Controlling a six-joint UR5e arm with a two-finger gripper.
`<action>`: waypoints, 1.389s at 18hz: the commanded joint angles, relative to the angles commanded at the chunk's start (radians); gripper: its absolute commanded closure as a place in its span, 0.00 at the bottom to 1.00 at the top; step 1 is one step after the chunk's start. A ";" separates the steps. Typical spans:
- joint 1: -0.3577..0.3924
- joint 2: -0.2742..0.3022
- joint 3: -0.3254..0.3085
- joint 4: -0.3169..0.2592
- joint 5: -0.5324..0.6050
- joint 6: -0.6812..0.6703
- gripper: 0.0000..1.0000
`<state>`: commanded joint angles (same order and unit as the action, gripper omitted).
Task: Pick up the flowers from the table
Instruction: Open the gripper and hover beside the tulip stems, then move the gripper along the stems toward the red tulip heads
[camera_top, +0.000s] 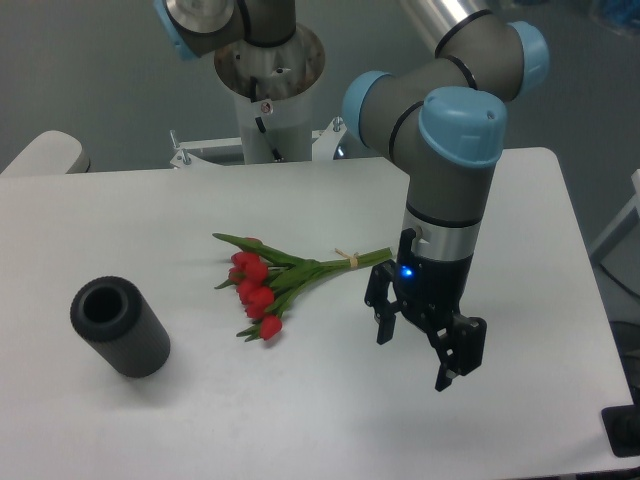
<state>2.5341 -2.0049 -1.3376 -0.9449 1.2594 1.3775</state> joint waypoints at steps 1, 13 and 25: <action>0.002 0.002 -0.002 0.000 0.000 0.000 0.01; 0.014 0.046 -0.101 -0.015 0.119 -0.003 0.00; 0.052 0.078 -0.316 -0.048 0.149 0.009 0.00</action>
<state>2.5863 -1.9267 -1.6535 -0.9924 1.4081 1.3866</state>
